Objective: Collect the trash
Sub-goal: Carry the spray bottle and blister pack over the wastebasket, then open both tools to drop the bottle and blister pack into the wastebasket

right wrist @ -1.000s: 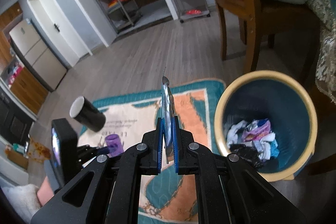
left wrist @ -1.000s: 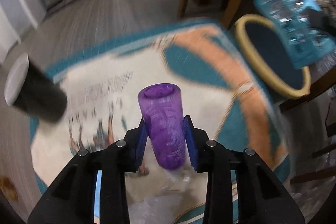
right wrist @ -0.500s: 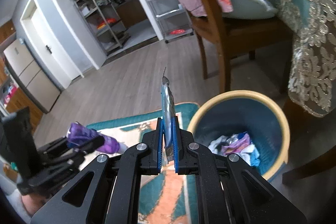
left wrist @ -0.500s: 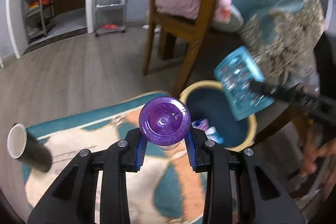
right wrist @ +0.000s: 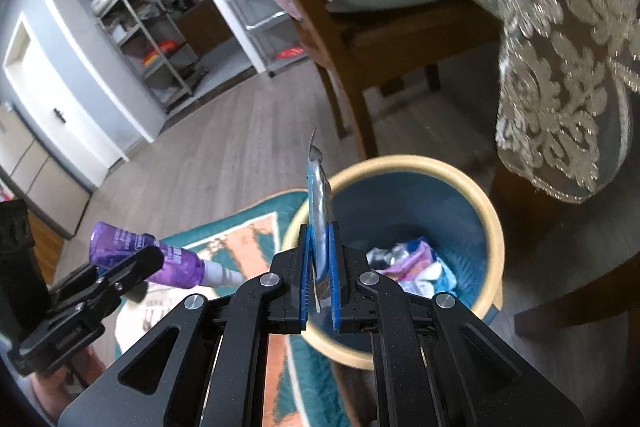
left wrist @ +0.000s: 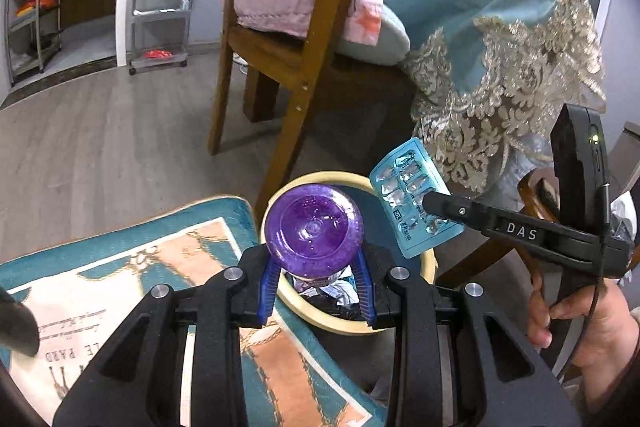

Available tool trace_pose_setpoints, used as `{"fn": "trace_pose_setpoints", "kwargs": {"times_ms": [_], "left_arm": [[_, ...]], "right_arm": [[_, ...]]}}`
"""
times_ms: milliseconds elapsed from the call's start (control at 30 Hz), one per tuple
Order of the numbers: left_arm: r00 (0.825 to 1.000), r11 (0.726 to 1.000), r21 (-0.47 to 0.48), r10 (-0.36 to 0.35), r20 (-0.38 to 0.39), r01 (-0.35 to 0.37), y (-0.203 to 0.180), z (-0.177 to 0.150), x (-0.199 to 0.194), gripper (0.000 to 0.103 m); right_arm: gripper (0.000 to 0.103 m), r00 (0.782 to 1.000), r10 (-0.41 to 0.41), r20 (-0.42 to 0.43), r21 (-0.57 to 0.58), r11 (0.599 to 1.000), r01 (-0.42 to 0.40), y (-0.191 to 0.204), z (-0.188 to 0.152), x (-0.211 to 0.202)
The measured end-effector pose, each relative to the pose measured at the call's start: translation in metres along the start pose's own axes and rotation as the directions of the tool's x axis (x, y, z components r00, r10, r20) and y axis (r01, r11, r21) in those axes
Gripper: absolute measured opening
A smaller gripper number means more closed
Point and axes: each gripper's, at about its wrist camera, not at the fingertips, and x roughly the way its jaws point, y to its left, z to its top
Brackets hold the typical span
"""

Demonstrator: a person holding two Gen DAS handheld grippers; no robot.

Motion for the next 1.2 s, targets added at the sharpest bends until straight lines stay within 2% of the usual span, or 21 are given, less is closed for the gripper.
{"fn": "trace_pose_setpoints", "kwargs": {"times_ms": [267,400,533,567,600,633,700,733,800,867,933,1200], "left_arm": [[0.995,1.0,0.024,0.0,-0.104,0.003,-0.008,-0.015,0.056,0.032],[0.987,0.999,0.044,0.011,-0.161,-0.004,-0.014,-0.026,0.081,0.032],[0.98,0.998,0.067,0.019,-0.197,-0.006,-0.019,-0.032,0.094,0.034],[0.981,0.998,0.07,0.016,-0.195,-0.002,-0.02,-0.032,0.094,0.036],[0.981,0.998,0.071,0.016,-0.193,-0.002,-0.021,-0.031,0.093,0.046],[0.982,0.998,0.068,0.02,-0.186,-0.007,-0.02,-0.031,0.091,0.062],[0.987,0.999,0.047,0.022,-0.161,-0.014,-0.018,-0.029,0.085,0.076],[0.987,0.999,0.04,0.023,-0.157,-0.017,-0.017,-0.028,0.083,0.08],[0.987,0.999,0.032,0.044,-0.155,-0.04,-0.013,-0.026,0.081,0.089],[0.987,0.998,0.024,0.062,-0.15,-0.059,-0.009,-0.025,0.076,0.092],[0.985,0.997,0.023,0.082,-0.149,-0.08,-0.003,-0.024,0.07,0.097],[0.977,0.986,0.033,0.165,-0.133,-0.162,0.02,-0.024,0.028,0.097]], "right_arm": [[0.009,0.991,-0.085,-0.105,0.047,0.995,0.09,-0.033,-0.014,0.033],[0.01,0.983,-0.096,-0.159,0.071,0.992,0.108,-0.046,-0.023,0.045],[0.01,0.979,-0.105,-0.175,0.059,0.991,0.116,-0.046,-0.026,0.047],[0.013,0.978,-0.11,-0.176,0.055,0.991,0.122,-0.046,-0.026,0.047],[0.019,0.978,-0.113,-0.174,0.057,0.991,0.125,-0.046,-0.026,0.047],[0.023,0.979,-0.118,-0.169,0.064,0.989,0.13,-0.046,-0.025,0.045],[0.041,0.982,-0.113,-0.154,0.081,0.989,0.126,-0.049,-0.021,0.044],[0.048,0.983,-0.113,-0.143,0.087,0.988,0.126,-0.05,-0.019,0.043],[0.077,0.987,-0.115,-0.114,0.093,0.988,0.126,-0.048,-0.015,0.037],[0.087,0.99,-0.109,-0.084,0.099,0.988,0.117,-0.046,-0.011,0.034],[0.091,0.992,-0.103,-0.066,0.102,0.989,0.109,-0.042,-0.008,0.03],[0.094,0.996,-0.087,-0.027,0.063,0.994,0.088,-0.014,-0.002,0.024]]}}
